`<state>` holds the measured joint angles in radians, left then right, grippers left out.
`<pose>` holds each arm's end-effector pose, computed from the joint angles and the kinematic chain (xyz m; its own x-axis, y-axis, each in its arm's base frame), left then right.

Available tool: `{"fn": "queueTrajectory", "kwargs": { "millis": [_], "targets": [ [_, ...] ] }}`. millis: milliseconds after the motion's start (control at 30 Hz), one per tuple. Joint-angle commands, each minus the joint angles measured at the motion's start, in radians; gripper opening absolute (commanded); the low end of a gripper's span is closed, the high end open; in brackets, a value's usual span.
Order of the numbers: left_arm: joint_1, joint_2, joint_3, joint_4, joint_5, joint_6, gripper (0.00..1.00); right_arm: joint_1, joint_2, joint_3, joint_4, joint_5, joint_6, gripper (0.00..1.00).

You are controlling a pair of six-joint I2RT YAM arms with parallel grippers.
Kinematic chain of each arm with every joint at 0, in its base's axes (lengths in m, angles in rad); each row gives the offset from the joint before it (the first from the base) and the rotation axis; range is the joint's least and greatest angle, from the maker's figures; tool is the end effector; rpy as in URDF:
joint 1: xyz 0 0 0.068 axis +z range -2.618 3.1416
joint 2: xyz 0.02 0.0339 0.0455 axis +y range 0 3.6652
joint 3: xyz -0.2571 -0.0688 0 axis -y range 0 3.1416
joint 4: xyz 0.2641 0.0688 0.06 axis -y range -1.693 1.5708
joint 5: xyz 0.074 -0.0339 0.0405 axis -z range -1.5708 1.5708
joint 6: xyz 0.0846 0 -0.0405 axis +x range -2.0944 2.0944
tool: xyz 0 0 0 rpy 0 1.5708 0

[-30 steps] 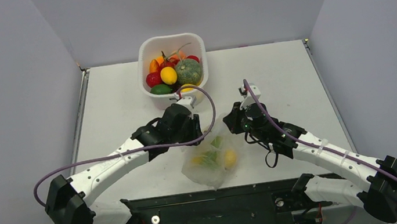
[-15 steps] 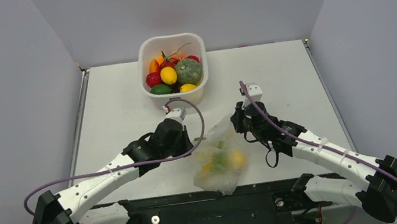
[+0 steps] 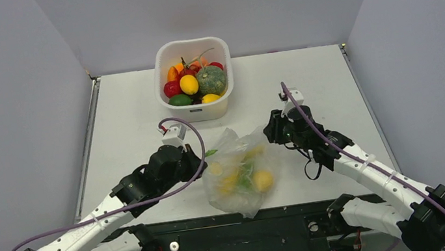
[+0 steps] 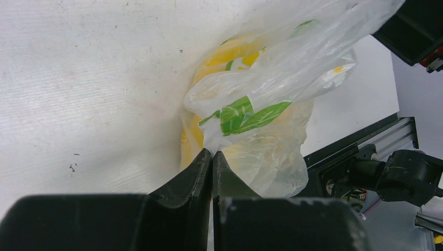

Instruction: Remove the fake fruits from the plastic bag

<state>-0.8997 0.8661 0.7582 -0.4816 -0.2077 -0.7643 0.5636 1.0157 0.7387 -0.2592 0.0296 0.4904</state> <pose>0.1709 -0.1871 0.2534 -0.7061 -0.1997 -0.6794 0.2370 0.8374 -0.4925 0.2475 0.1535 0.2365 -0.6223 0.1636 -0.7655 -0.2487 0.8859 0.3915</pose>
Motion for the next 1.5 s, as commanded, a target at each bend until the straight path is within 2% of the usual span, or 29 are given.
{"fn": "queueTrajectory", "kwargs": {
  "millis": [0, 133, 233, 300, 400, 567, 833, 867, 933, 967, 1000, 1033, 1067, 1100, 1133, 1233, 1333, 1467],
  "targets": [
    [0.005, -0.006, 0.015, 0.06, 0.012, -0.016, 0.0, 0.03, -0.073, 0.028, -0.018, -0.112, -0.042, 0.41],
    [0.006, -0.006, 0.014, 0.057, 0.015, -0.014, 0.0, 0.121, -0.108, 0.04, -0.068, -0.101, -0.072, 0.53],
    [0.007, -0.008, 0.011, 0.065, 0.027, -0.019, 0.0, 0.178, -0.115, 0.018, -0.045, -0.1, -0.037, 0.59],
    [0.007, -0.003, 0.011, 0.084, 0.055, -0.014, 0.0, 0.191, -0.117, -0.043, 0.063, -0.177, 0.034, 0.61],
    [0.007, 0.012, 0.012, 0.096, 0.069, -0.017, 0.0, 0.195, -0.126, -0.145, 0.33, -0.233, 0.195, 0.64],
    [0.007, 0.014, -0.007, 0.121, 0.108, -0.032, 0.0, 0.182, -0.129, -0.26, 0.592, -0.18, 0.384, 0.7],
    [0.007, -0.003, -0.018, 0.14, 0.146, -0.053, 0.0, 0.146, -0.059, -0.278, 0.664, -0.145, 0.502, 0.72],
    [0.007, -0.004, -0.016, 0.132, 0.143, -0.052, 0.0, 0.14, -0.056, -0.276, 0.664, -0.146, 0.51, 0.71],
    [0.008, -0.004, 0.005, 0.089, 0.123, -0.038, 0.0, 0.107, -0.042, -0.265, 0.66, -0.18, 0.52, 0.6],
    [0.008, -0.003, 0.015, 0.053, 0.11, -0.024, 0.0, 0.082, -0.038, -0.26, 0.659, -0.194, 0.517, 0.46],
    [0.01, -0.003, 0.038, 0.032, 0.083, -0.018, 0.0, 0.069, -0.038, -0.249, 0.657, -0.214, 0.512, 0.39],
    [0.012, -0.002, 0.05, -0.011, 0.069, -0.005, 0.0, 0.047, -0.039, -0.243, 0.649, -0.233, 0.499, 0.28],
    [0.017, -0.001, 0.078, -0.031, 0.036, 0.0, 0.0, 0.034, -0.04, -0.225, 0.644, -0.246, 0.491, 0.22],
    [0.024, 0.002, 0.092, -0.069, 0.022, 0.013, 0.0, 0.003, -0.039, -0.198, 0.628, -0.279, 0.479, 0.08],
    [0.028, 0.004, 0.12, -0.085, -0.002, 0.021, 0.0, -0.029, -0.038, -0.184, 0.606, -0.295, 0.472, 0.03],
    [0.052, 0.008, 0.184, -0.185, -0.073, 0.068, 0.0, -0.111, -0.027, -0.118, 0.588, -0.401, 0.468, 0.0],
    [0.085, -0.021, 0.267, -0.268, -0.228, 0.1, 0.0, -0.207, -0.007, -0.057, 0.541, -0.492, 0.469, 0.0],
    [0.19, -0.044, 0.346, -0.274, -0.193, 0.21, 0.0, -0.257, 0.068, 0.029, 0.581, -0.676, 0.522, 0.0]
  ]
}}
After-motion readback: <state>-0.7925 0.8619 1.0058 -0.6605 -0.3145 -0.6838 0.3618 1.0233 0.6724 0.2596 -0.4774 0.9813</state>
